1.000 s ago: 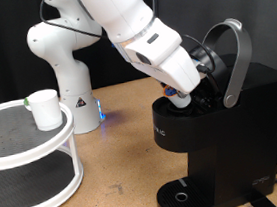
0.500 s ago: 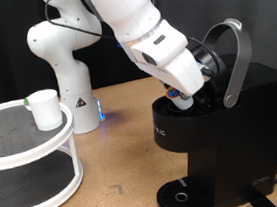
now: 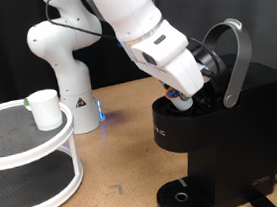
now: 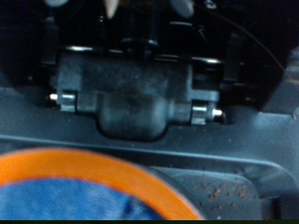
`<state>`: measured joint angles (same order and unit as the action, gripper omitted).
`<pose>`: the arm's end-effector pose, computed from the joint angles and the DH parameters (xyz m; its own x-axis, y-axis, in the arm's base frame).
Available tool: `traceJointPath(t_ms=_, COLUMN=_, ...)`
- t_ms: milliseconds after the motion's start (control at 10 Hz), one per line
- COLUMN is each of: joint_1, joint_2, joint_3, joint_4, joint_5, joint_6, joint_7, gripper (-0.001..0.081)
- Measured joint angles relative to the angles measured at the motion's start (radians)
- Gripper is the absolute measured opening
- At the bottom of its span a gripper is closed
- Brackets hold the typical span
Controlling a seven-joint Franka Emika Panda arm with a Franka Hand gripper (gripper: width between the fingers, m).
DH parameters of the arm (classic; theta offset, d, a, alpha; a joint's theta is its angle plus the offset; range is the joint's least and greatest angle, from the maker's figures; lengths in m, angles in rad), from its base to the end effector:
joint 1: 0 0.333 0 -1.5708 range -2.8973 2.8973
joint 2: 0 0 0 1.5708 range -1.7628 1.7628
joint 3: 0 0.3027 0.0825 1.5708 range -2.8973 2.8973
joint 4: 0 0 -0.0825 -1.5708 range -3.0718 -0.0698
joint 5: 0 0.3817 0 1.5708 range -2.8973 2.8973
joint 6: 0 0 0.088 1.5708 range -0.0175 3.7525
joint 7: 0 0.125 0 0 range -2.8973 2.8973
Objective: Make a cup of coffee with the keurig machine
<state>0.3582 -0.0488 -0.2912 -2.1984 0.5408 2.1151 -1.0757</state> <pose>0.5175 0.0659 0.3784 0.6606 0.6689 0.3408 0.7507 -0.5886 -0.3000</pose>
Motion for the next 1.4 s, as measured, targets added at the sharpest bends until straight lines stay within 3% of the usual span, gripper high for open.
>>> traceJointPath(t_ms=1100, joint_1=-0.01, joint_2=-0.001, joint_3=-0.002, joint_4=-0.005, joint_5=-0.041, joint_6=0.014, joint_7=0.041, gripper=0.0437)
traceJointPath(t_ms=1200, joint_1=-0.01, joint_2=-0.001, joint_3=-0.003, joint_4=-0.009, joint_5=-0.046, joint_6=0.02, joint_7=0.043, gripper=0.046)
traceJointPath(t_ms=1300, joint_1=-0.01, joint_2=-0.001, joint_3=-0.003, joint_4=-0.013, joint_5=-0.047, joint_6=0.023, joint_7=0.043, gripper=0.0635)
traceJointPath(t_ms=1400, joint_1=-0.01, joint_2=-0.001, joint_3=-0.004, joint_4=-0.015, joint_5=-0.047, joint_6=0.024, joint_7=0.043, gripper=0.0635)
